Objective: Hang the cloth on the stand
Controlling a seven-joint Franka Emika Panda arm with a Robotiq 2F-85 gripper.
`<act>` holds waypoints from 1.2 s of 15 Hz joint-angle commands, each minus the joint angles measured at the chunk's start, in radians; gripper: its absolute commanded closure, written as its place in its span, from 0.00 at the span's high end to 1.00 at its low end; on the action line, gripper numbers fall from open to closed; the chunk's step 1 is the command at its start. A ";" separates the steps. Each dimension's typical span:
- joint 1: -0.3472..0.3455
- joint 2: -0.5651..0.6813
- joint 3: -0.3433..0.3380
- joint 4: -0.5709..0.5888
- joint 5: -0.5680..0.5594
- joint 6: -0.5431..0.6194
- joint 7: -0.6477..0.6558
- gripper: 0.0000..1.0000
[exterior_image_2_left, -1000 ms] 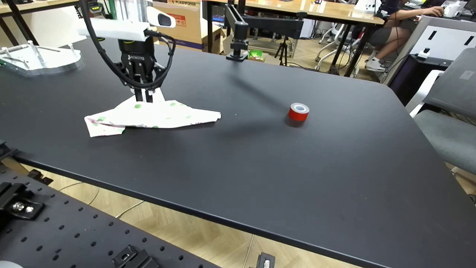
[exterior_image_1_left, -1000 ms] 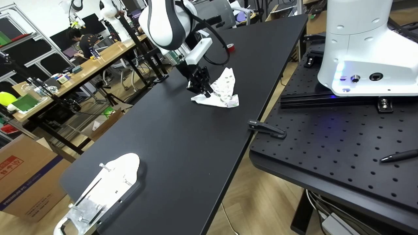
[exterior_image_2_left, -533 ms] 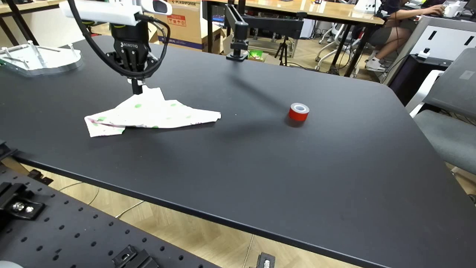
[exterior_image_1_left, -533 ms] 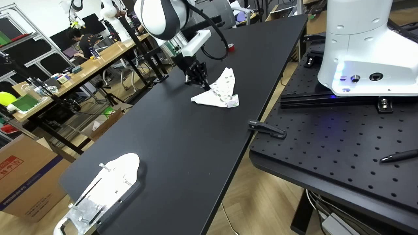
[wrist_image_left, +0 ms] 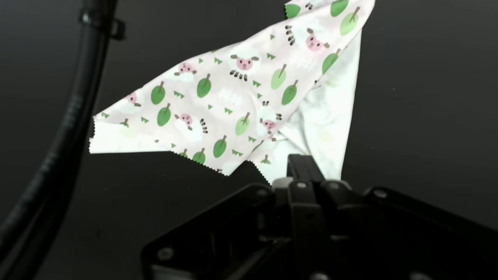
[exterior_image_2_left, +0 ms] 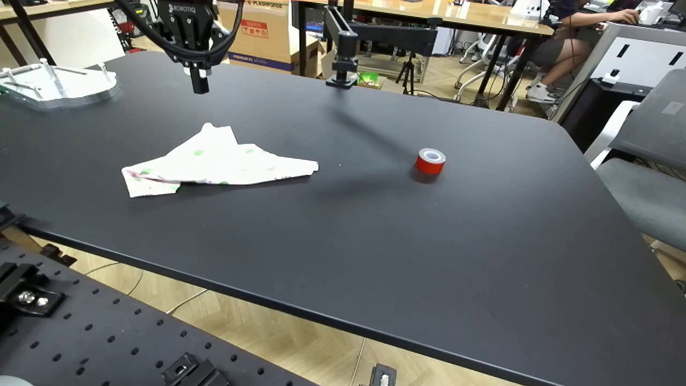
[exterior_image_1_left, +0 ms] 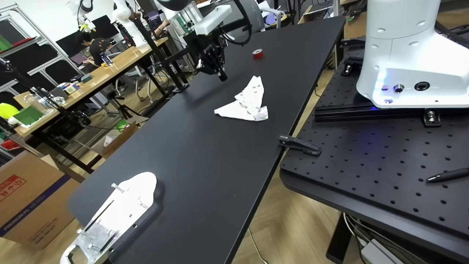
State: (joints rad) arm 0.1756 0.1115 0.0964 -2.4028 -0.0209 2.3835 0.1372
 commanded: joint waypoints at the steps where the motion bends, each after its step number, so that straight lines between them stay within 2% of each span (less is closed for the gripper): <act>1: -0.017 -0.032 0.012 -0.032 0.017 -0.028 -0.010 0.32; 11: 0.004 0.122 -0.015 -0.110 -0.092 0.161 0.087 1.00; 18: 0.019 0.206 -0.033 -0.078 -0.140 0.200 0.080 1.00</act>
State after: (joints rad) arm 0.1782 0.2951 0.0760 -2.5026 -0.1422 2.5851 0.1904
